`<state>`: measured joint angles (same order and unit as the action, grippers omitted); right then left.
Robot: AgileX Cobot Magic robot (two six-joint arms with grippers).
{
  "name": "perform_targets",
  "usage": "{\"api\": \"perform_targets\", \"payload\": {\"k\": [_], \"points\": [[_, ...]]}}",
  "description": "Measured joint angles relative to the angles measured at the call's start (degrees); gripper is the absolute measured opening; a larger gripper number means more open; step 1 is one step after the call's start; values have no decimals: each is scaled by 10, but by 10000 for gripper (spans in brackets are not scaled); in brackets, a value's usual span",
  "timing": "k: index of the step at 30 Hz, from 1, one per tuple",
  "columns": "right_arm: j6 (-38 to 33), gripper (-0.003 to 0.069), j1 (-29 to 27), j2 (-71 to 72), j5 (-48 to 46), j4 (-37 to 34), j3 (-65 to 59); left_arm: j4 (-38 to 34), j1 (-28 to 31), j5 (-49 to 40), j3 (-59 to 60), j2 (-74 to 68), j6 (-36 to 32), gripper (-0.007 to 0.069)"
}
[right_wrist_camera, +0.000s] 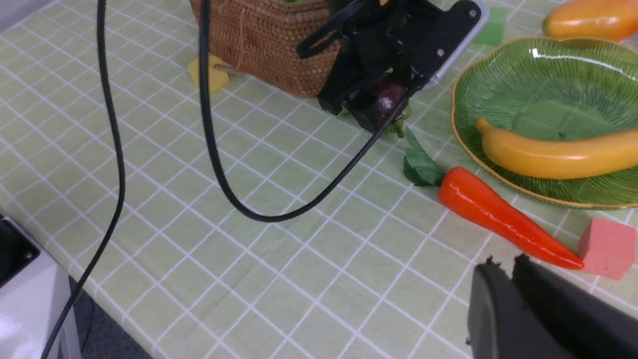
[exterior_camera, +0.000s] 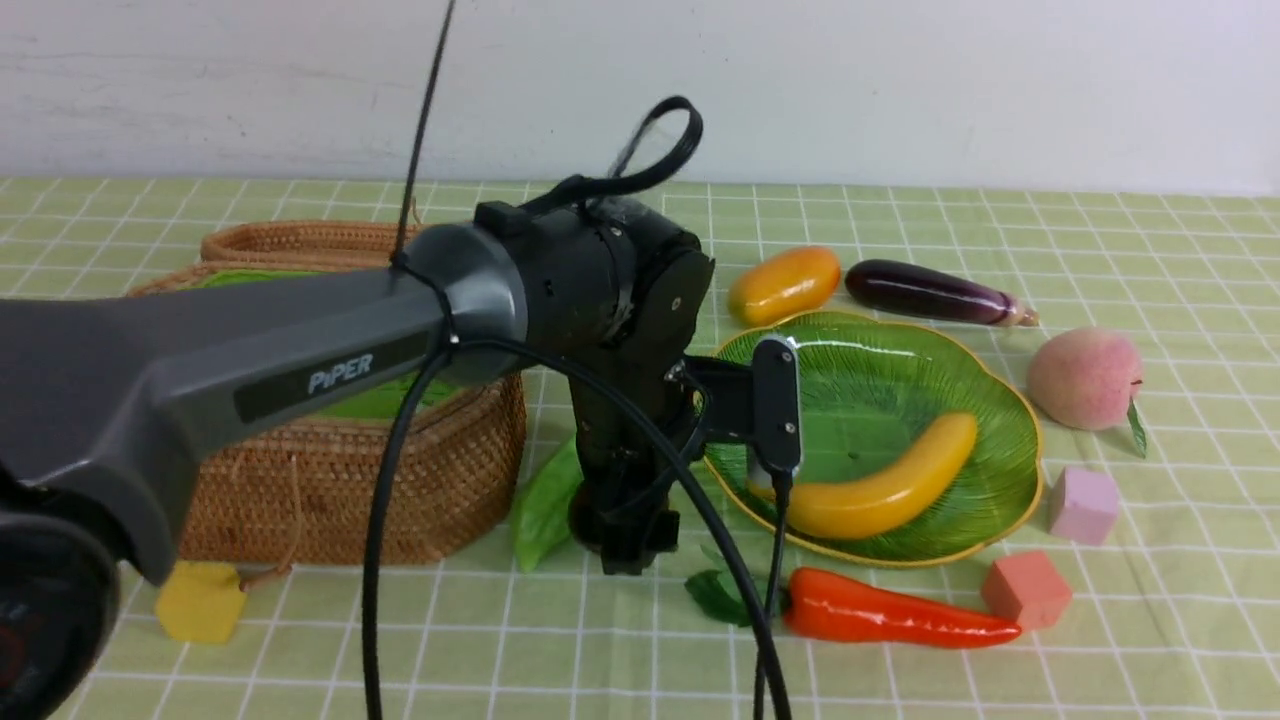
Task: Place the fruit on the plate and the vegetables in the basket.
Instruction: Grab a mangosteen with your left arm and put it on the plate on the right
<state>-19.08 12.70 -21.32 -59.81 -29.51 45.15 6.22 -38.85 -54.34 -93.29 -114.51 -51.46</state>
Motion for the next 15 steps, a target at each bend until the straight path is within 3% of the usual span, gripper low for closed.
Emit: {"api": "perform_targets", "payload": {"k": [4, 8, 10, 15], "points": [[33, 53, 0, 0, 43, 55, 0, 0, -12, 12, 0, 41, 32, 559], [131, 53, 0, 0, 87, 149, 0, -4, -25, 94, 0, 76, 133, 559], [187, 53, 0, 0, 95, 206, 0, -15, -27, 179, 0, 77, 197, 559], [217, 53, 0, 0, 95, 231, 0, -25, -28, 318, 0, 39, 309, 559]]}}
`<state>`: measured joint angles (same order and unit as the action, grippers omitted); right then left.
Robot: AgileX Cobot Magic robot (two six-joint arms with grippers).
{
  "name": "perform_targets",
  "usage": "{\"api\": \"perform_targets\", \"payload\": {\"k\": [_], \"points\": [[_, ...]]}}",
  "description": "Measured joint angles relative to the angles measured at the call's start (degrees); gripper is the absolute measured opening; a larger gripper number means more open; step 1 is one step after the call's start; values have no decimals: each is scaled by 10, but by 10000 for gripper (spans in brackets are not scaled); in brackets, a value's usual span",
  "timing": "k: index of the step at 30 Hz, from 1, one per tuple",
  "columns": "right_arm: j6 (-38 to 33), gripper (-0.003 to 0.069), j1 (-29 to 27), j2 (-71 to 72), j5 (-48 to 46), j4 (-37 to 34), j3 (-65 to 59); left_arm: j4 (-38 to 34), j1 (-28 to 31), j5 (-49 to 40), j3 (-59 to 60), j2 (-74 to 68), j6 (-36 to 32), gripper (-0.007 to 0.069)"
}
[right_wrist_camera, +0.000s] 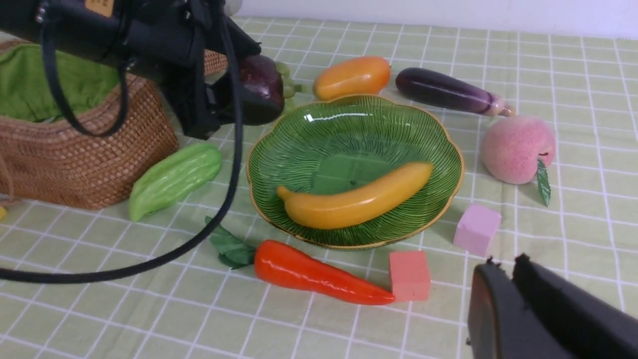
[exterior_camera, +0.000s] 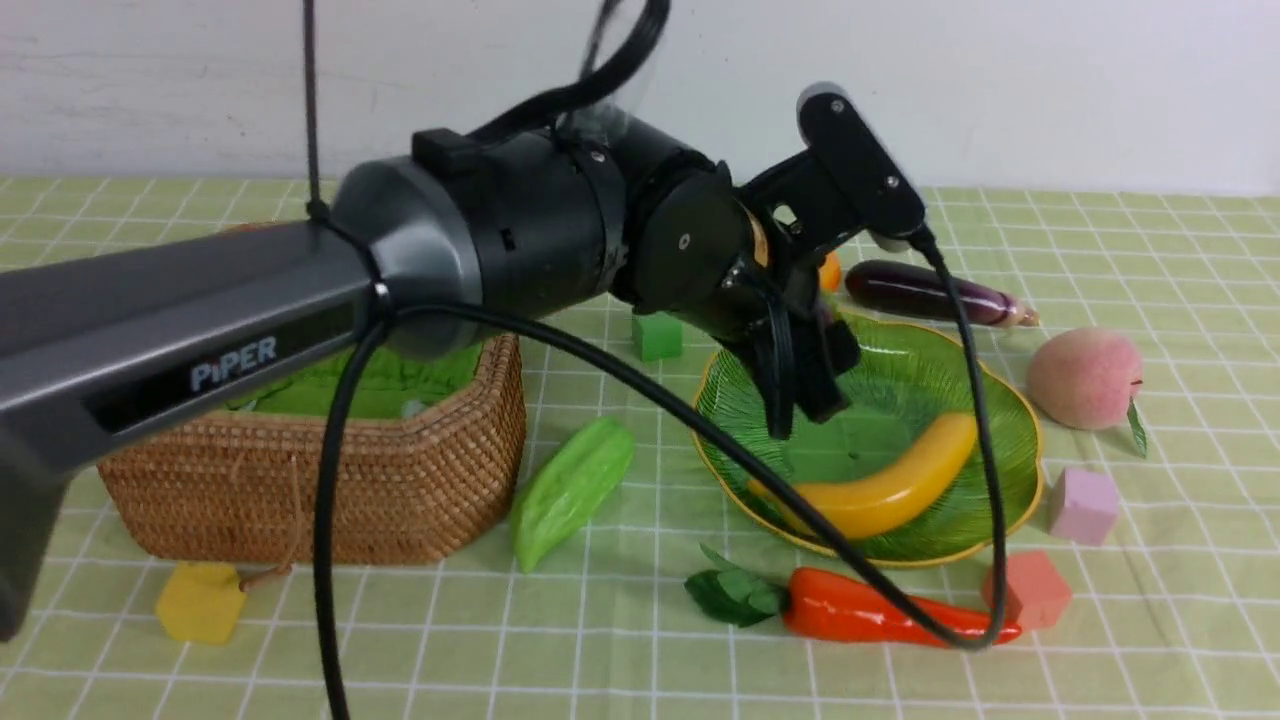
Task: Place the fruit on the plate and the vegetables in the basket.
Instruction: Grab a mangosteen with your left arm and put it on the plate on the right, then take a chayote with your left arm and place it on the basket on the left.
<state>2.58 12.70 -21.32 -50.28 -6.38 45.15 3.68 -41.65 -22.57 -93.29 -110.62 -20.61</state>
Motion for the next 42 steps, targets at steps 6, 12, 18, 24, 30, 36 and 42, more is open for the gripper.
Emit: {"api": "perform_targets", "payload": {"k": [6, 12, 18, 24, 30, 36, 42], "points": [[0, 53, 0, 0, -3, 1, 0, 2, 0, 67, 0, -64, 30, 559], [-3, 53, 0, 0, -23, -20, 0, 14, 0, 74, 1, -101, 32, 568], [-5, 53, 0, 0, -41, -24, 0, 22, -2, 76, 1, -96, 33, 667], [-10, 53, 0, 0, -45, -25, 0, 25, -2, 77, 1, -71, 33, 661], [-26, 53, 0, 0, -47, -26, 0, -4, -3, -53, 1, -18, 35, 578], [-35, 53, 0, 0, -53, -29, 0, -27, -3, -230, 1, 55, 177, 361], [-42, 53, 0, 0, -53, -29, 0, 27, -3, -328, 0, 57, 279, 134]]}}
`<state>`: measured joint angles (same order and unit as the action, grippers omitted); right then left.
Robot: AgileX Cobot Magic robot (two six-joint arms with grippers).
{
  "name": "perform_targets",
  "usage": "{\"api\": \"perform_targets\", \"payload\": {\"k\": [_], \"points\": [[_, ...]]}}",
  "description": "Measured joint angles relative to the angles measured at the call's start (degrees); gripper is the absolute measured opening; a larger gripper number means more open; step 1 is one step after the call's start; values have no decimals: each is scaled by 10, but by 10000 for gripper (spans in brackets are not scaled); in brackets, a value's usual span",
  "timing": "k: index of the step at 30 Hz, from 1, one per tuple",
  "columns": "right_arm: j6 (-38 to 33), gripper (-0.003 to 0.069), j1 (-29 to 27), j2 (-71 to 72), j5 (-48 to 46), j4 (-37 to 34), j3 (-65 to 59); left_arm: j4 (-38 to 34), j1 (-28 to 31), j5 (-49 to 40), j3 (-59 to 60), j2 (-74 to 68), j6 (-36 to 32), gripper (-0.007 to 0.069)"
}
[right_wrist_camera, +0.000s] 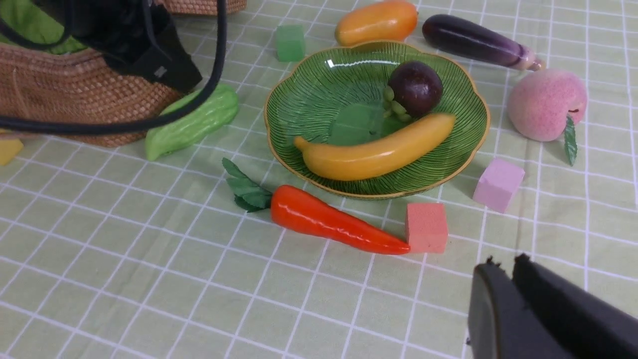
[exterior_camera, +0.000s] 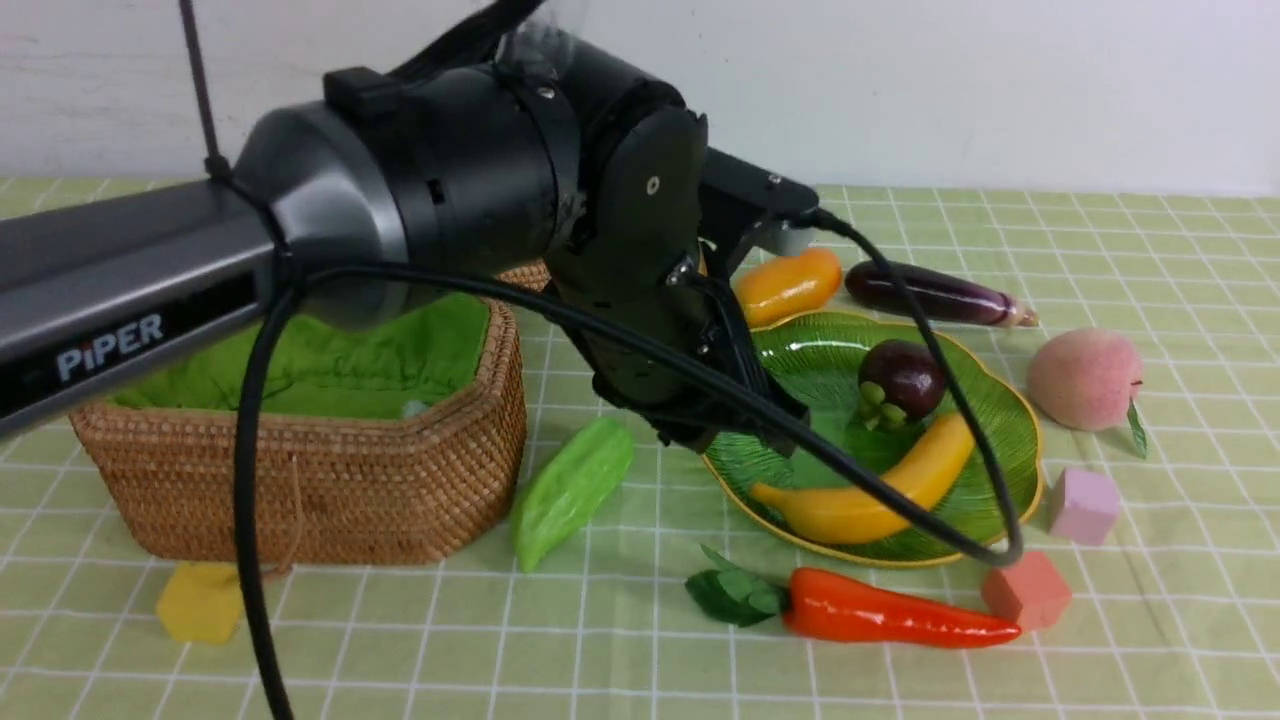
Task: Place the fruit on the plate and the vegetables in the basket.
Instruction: Take a chayote with your left arm and place it on the basket on the left.
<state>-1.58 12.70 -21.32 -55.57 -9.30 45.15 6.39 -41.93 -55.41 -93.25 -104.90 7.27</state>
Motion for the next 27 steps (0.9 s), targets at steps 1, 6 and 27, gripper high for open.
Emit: {"api": "perform_targets", "payload": {"k": [1, 6, 27], "points": [[-5, 53, 0, 0, 0, -1, 0, 18, 0, -6, 0, -9, 4, 130], [-11, 53, 0, 0, -1, -3, 0, 102, 0, 0, 0, -60, 7, 297], [-225, 53, 0, 0, -37, -228, 0, 338, 0, 92, 0, -194, 90, 548]]}}
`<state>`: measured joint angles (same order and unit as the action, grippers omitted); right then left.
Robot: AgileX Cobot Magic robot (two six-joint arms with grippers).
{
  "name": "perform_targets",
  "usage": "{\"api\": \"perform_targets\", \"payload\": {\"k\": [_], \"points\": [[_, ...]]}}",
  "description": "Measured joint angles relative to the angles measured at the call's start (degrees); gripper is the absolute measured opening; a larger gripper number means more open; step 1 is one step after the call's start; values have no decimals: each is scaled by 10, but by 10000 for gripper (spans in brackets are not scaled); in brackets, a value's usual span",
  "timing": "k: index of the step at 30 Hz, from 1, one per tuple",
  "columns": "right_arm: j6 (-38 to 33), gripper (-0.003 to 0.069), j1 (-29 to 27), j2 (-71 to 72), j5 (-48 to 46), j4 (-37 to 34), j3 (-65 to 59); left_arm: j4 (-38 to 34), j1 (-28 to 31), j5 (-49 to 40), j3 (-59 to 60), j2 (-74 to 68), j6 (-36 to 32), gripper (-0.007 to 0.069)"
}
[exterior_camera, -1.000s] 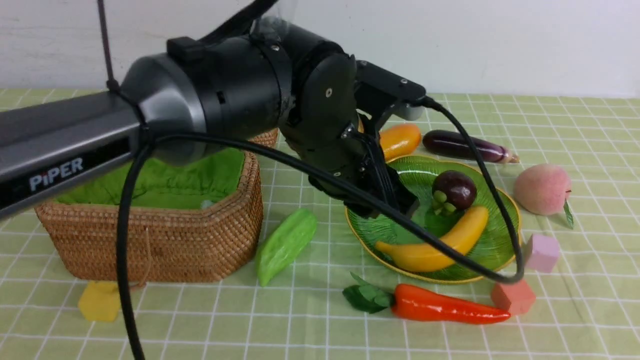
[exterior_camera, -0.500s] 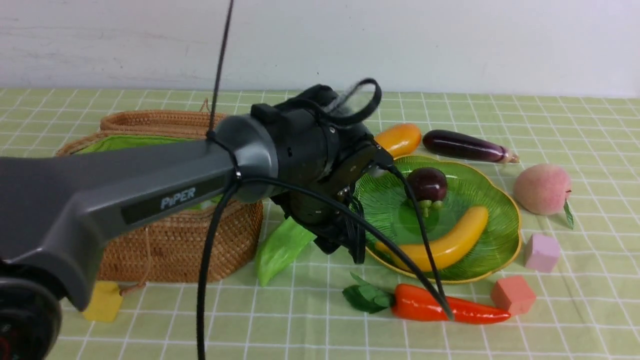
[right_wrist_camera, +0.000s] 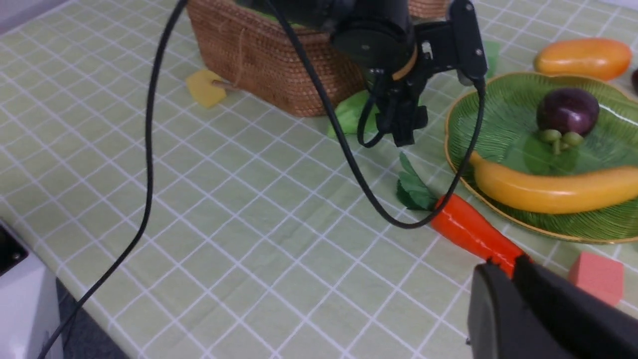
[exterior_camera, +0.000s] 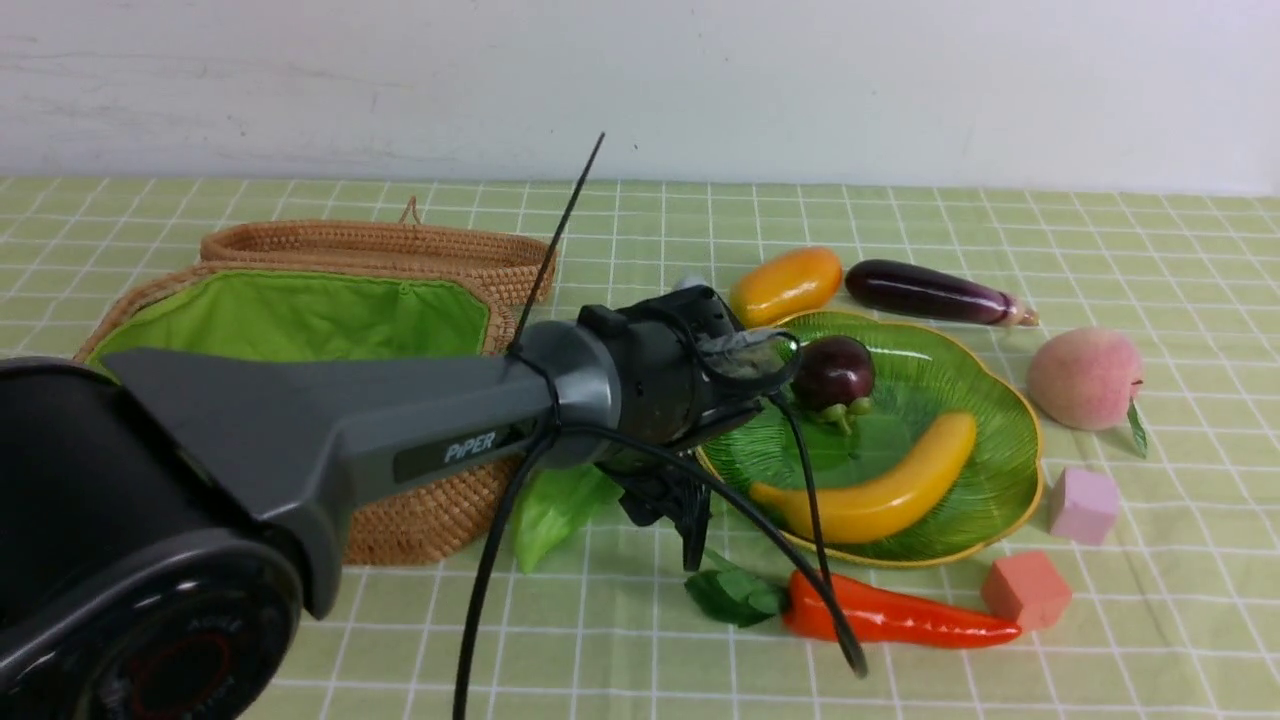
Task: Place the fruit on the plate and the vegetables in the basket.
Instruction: Take a chayote with your left arm and place it on the basket on the left.
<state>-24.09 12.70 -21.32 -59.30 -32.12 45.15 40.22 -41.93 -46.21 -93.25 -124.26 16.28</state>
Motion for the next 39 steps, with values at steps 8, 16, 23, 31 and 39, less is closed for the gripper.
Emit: {"api": "perform_targets", "payload": {"k": [8, 16, 23, 31, 39], "points": [[-11, 53, 0, 0, -4, -5, 0, 24, 0, -6, 0, -6, 29, 540], [-21, 53, 0, 0, -4, -5, 0, 30, 0, -34, -5, -22, 41, 536], [-22, 53, 0, 0, -10, -5, 0, 31, -1, -44, -5, -24, 45, 447], [-22, 53, 0, 0, -13, -8, 0, 33, -2, -55, -5, -22, 45, 447], [-22, 53, 0, 0, -13, -9, 0, 7, -45, -74, -2, 38, 48, 447]]}}
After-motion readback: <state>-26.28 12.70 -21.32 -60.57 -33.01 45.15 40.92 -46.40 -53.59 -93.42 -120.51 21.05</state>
